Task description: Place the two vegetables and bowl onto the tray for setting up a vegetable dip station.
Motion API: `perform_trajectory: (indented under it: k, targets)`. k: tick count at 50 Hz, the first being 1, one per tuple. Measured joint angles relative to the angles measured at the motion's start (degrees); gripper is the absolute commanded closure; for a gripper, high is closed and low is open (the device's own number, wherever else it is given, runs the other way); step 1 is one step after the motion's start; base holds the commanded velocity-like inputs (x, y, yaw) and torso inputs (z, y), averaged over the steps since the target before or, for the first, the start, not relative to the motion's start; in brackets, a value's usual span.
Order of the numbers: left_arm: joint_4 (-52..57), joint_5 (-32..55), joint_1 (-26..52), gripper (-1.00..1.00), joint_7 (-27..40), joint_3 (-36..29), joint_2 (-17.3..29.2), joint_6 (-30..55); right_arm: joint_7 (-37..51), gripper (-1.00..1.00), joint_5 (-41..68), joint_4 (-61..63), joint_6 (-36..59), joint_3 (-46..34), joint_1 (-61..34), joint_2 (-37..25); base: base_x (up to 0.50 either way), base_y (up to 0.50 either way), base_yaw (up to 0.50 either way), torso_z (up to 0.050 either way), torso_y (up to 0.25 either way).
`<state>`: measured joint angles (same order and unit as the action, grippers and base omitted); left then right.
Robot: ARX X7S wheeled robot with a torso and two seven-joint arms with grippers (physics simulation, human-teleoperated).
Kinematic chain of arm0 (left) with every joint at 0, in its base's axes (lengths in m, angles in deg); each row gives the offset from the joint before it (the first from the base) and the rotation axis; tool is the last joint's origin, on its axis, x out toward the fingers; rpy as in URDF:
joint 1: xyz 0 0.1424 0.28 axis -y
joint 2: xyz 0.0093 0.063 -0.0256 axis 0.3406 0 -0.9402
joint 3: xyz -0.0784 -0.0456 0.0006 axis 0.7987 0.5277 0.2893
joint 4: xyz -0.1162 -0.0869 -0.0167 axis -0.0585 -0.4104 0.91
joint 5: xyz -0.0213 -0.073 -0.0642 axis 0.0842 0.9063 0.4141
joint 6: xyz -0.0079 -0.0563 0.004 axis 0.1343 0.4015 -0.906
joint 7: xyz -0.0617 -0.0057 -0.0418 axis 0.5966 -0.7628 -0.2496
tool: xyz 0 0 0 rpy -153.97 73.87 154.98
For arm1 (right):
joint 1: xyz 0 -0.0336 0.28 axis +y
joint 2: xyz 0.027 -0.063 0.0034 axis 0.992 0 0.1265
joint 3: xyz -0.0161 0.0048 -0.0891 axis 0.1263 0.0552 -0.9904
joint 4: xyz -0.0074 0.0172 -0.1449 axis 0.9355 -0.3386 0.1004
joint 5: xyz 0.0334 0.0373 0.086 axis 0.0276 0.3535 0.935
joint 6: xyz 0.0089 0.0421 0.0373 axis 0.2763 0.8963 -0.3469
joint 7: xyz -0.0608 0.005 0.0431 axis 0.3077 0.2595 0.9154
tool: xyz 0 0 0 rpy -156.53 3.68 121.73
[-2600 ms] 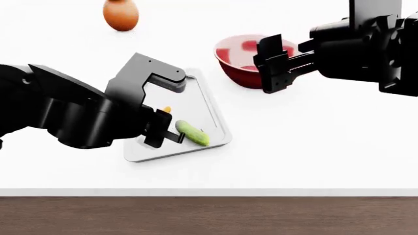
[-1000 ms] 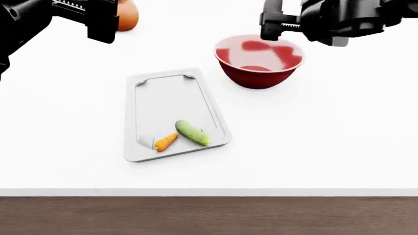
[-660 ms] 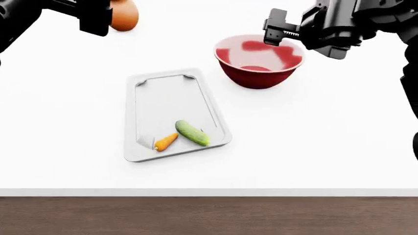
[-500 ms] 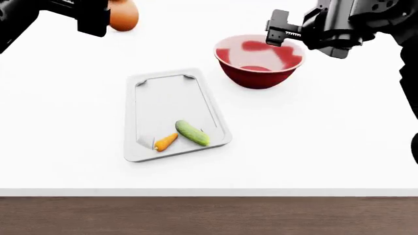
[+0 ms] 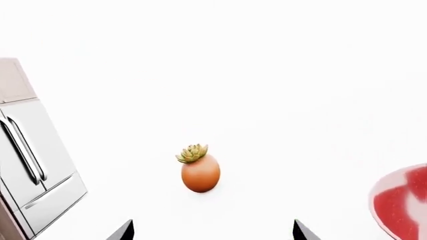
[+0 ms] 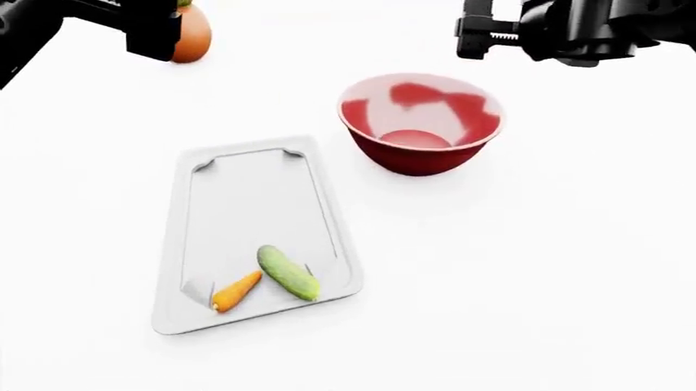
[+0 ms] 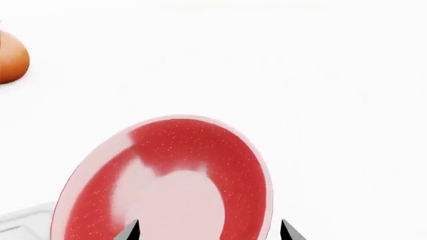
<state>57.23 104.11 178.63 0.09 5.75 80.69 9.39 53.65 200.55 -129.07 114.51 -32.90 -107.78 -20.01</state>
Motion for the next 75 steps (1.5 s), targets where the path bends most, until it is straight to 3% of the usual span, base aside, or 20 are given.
perform_trajectory:
  k: [14, 37, 54, 75]
  targets:
    - [0.6, 0.6, 0.0, -1.0, 1.0, 0.4, 0.5, -0.4, -2.7, -1.0, 2.3, -6.1, 3.6, -1.8, 1.9, 3.0, 0.0, 0.0, 0.0, 0.0, 0.001]
    - [1.2, 0.5, -1.5, -1.0, 1.1, 0.7, 1.8, -1.1, -9.2, -1.0, 9.8, -9.7, -3.3, -11.3, 2.4, 6.4, 0.23, 0.1, 0.0, 0.0, 0.001]
    - [1.2, 1.1, -1.0, -1.0, 1.6, 1.1, 2.0, -1.1, -4.6, -1.0, 17.2, -10.2, 1.3, -19.5, 2.2, 5.3, 0.0, 0.0, 0.0, 0.0, 0.0]
    - [1.2, 1.5, -0.8, -1.0, 1.9, 1.6, 2.3, -1.2, -1.1, -1.0, 25.9, -9.5, 6.6, -23.7, 4.1, 2.5, 0.0, 0.0, 0.0, 0.0, 0.0]
